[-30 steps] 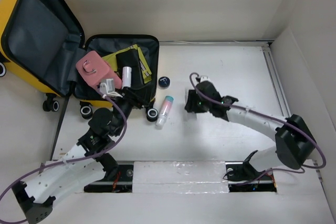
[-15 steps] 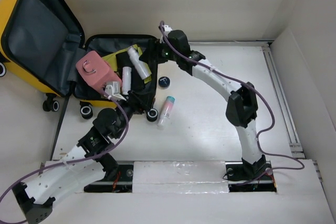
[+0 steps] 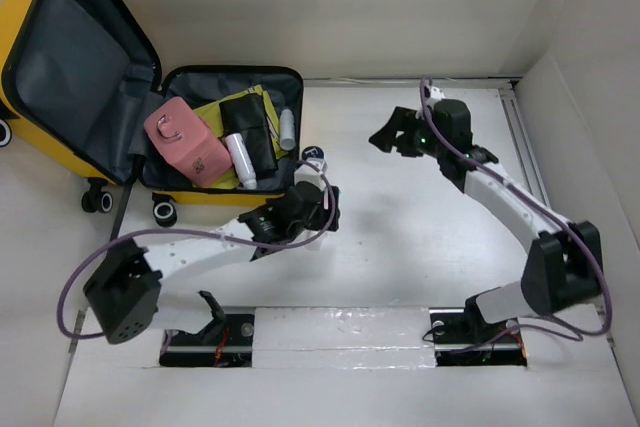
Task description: Pack the luggage
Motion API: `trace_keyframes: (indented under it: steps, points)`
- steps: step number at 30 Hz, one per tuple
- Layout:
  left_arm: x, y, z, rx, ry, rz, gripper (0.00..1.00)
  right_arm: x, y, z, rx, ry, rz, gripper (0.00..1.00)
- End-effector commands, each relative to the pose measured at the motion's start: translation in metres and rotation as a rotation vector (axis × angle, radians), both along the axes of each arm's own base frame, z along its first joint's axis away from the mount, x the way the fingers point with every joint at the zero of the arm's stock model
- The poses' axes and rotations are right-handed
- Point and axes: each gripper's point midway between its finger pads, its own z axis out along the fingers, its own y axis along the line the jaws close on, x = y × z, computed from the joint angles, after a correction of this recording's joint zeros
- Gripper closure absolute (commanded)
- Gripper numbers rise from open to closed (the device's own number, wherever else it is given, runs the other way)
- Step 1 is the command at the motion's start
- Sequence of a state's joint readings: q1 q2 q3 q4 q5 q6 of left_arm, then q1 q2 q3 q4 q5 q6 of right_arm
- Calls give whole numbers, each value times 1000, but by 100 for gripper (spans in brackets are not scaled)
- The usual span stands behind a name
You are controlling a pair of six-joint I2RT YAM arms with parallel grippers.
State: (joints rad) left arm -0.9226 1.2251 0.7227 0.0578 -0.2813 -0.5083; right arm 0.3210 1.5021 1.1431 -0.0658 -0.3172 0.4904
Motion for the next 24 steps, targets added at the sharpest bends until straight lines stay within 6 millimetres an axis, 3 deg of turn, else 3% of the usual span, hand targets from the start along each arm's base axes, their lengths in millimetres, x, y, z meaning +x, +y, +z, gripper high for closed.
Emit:
trace_keyframes:
  steps: [1,3,5,11,15,16,21,22,24]
  points:
    - [10,-6,-2,88,-10,-29,32,-22,-4,18,-2,-126,27,20]
    - [8,-17,-15,117,22,-67,34,-31,-16,6,-19,-113,11,20]
    - [11,-15,-24,150,32,-51,34,-37,-23,10,-23,-135,5,20]
    - [27,-24,-54,217,50,-16,34,-53,-23,-5,-10,-105,45,20]
    - [35,-22,-77,292,67,6,42,-54,-28,1,1,-124,42,20]
    - [37,-22,-78,300,63,16,51,-53,-28,3,4,-133,42,20]
    - [43,-29,-88,325,60,24,67,-60,-36,4,13,-142,37,21]
    - [46,-31,-88,328,54,31,71,-64,-36,14,29,-161,43,21]
    - [48,-32,-85,337,44,56,84,-66,-45,15,32,-168,27,21]
